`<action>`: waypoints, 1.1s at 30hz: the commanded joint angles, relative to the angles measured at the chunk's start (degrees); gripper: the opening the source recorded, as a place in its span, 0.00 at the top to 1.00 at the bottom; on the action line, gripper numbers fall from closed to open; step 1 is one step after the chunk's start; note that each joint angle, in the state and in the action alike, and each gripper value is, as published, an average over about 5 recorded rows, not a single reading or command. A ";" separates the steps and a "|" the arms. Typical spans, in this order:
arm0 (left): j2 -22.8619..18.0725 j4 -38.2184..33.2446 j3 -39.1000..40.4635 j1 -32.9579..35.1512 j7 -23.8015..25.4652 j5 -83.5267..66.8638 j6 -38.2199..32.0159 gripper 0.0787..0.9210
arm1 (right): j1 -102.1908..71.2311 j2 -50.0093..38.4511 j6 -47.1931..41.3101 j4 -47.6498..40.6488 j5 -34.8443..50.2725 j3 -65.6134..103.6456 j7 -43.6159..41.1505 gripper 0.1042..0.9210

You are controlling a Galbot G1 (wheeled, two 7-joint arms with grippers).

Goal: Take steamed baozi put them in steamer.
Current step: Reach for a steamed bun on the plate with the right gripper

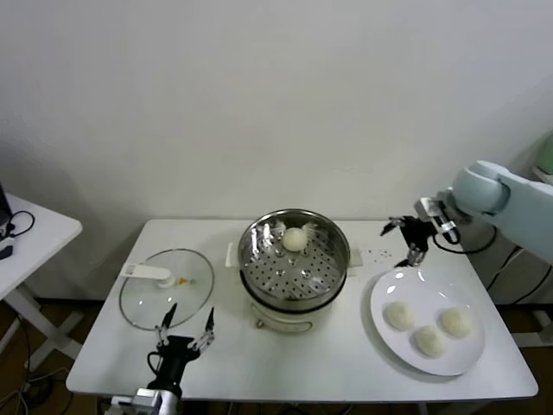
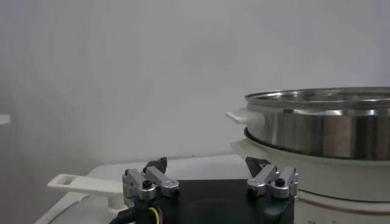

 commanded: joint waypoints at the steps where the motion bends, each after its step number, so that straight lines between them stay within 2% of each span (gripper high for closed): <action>1: -0.10 0.13 0.17 -0.08 -0.14 0.03 -0.18 0.12 | -14.54 -4.89 -3.25 0.24 -2.27 6.45 0.79 0.12; 33: -0.11 1.54 0.17 -0.14 -0.13 -0.12 -0.62 0.12 | -20.96 5.39 -3.72 -8.15 -7.69 8.07 3.58 0.12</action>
